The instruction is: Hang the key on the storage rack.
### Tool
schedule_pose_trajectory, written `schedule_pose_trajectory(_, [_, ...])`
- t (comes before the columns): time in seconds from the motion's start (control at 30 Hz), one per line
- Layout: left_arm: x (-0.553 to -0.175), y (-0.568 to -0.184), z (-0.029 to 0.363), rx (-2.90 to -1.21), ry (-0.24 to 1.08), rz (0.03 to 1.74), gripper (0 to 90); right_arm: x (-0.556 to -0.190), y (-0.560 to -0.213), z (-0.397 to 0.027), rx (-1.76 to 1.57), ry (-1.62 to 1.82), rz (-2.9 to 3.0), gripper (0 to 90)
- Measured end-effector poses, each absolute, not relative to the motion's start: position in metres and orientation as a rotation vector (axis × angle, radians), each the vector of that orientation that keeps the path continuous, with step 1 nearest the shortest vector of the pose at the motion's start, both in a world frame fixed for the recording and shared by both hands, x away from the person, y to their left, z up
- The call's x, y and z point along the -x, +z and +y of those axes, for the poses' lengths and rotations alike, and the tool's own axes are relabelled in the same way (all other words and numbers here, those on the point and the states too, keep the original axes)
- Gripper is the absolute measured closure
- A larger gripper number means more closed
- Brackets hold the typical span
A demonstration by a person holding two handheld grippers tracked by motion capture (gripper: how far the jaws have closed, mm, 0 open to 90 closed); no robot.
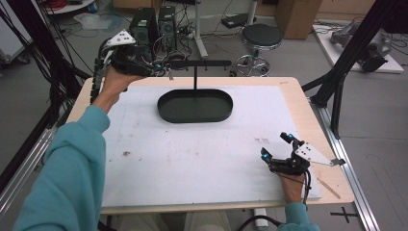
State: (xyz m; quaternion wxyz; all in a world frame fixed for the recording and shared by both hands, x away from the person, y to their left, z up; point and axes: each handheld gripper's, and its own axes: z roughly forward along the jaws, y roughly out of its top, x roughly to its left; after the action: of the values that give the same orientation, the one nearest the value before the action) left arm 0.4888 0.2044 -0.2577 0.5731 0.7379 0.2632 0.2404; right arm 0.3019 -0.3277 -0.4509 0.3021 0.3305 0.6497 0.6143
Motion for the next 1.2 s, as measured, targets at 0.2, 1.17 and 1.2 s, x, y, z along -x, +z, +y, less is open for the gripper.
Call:
schedule_pose_trajectory(0.2, [-0.45,-0.264,0.229,-1.708,0.586,0.559,1.7,-0.302,-0.451,-0.328,-0.875,1.635,1.727,0.7])
schedule_pose_trajectory(1.17, [-0.273,-0.433,0.296,-1.438,0.673,0.615,1.7,-0.301,-0.451,-0.327,-0.871,1.617,1.724,0.7])
schedule_pose_trajectory(1.2, [-0.272,-0.436,0.297,-1.44,0.675,0.615,1.7,-0.301,-0.451,-0.327,-0.869,1.621,1.725,0.7])
